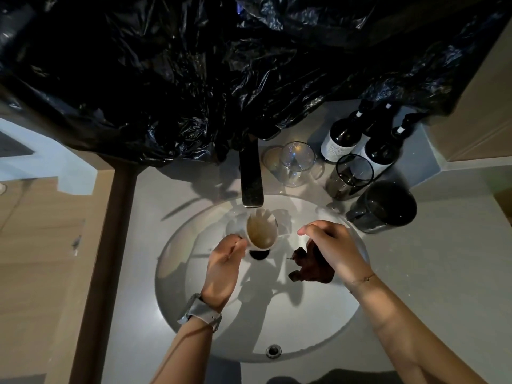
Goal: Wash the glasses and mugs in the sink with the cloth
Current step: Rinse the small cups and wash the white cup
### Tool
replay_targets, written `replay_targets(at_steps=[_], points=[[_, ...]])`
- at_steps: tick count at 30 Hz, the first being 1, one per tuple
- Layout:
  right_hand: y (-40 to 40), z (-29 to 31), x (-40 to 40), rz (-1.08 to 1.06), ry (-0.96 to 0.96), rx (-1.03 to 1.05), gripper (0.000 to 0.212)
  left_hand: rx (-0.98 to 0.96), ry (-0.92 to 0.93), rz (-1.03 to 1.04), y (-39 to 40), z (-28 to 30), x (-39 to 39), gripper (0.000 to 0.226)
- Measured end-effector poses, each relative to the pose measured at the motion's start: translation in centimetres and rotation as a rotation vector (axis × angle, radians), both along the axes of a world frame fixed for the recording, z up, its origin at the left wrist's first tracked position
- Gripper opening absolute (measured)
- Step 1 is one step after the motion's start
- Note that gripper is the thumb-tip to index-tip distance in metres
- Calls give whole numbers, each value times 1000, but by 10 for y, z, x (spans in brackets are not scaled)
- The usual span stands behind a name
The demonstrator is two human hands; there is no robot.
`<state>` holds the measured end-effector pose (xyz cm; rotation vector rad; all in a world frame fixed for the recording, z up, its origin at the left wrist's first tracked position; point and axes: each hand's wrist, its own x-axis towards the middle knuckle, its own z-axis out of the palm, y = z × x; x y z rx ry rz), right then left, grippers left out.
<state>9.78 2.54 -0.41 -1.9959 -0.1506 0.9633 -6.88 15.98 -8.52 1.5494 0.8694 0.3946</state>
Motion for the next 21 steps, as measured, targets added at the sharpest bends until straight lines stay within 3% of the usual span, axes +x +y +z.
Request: replay_targets(at_steps=[4, 9, 18, 21], points=[[-6, -8, -2, -15, 46, 27, 16, 553, 145, -116, 6, 3, -2, 25], [-18, -12, -6, 0, 4, 61, 18, 901, 271, -267, 11, 10, -6, 19], [-29, -15, -8, -35, 31, 90, 17, 1110, 406, -318, 14, 27, -13, 19], [-29, -21, -7, -5, 33, 85, 17, 1075, 495, -300, 15, 27, -12, 10]])
